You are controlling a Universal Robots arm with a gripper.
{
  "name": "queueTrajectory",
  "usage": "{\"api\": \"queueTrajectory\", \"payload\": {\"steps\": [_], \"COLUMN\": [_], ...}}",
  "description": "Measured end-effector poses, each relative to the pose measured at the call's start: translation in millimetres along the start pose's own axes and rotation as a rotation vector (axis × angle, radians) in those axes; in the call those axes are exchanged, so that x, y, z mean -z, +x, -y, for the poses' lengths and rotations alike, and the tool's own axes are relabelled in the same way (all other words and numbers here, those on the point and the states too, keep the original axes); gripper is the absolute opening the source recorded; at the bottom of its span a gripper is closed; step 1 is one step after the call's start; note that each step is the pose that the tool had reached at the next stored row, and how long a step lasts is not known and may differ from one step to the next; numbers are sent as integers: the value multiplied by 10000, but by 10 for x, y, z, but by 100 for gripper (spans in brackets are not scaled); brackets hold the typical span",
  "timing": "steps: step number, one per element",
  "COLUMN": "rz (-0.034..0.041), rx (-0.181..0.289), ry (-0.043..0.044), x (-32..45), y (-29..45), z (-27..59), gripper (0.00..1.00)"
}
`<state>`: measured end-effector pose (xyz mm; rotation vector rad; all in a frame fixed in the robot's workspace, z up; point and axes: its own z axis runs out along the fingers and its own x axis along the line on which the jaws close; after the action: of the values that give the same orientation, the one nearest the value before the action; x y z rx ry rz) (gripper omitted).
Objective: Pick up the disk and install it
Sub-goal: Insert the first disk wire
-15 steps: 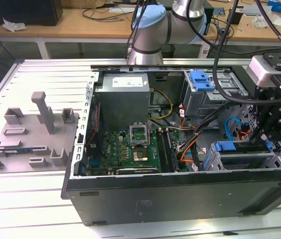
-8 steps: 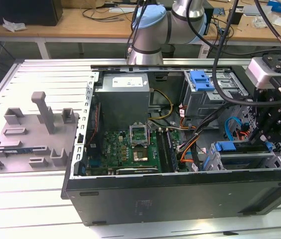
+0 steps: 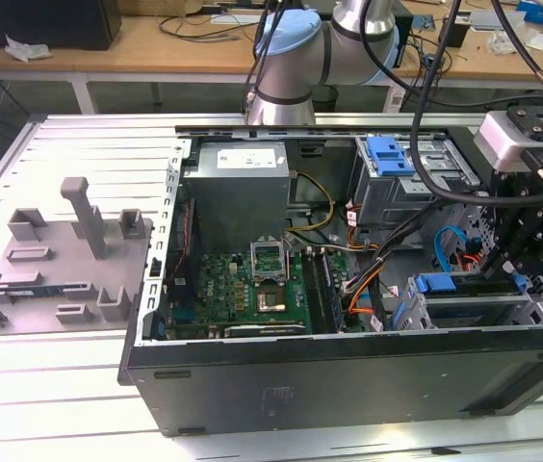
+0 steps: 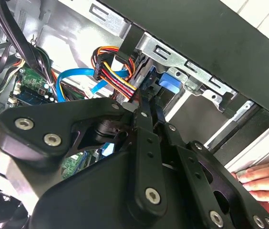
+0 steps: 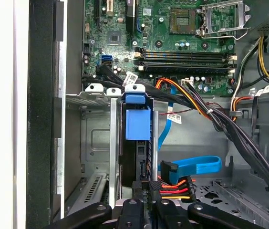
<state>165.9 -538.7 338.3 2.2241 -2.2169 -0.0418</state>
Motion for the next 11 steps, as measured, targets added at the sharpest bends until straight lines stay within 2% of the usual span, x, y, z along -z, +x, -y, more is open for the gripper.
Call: {"api": "queueTrajectory", "payload": {"steps": [7, 9, 11], "rz": [1, 1, 1], "rx": [1, 1, 0], "ry": [1, 0, 0], "x": [-1, -2, -2], "y": [0, 0, 0], "z": [-18, -33, -36], "gripper": [16, 30, 30]}}
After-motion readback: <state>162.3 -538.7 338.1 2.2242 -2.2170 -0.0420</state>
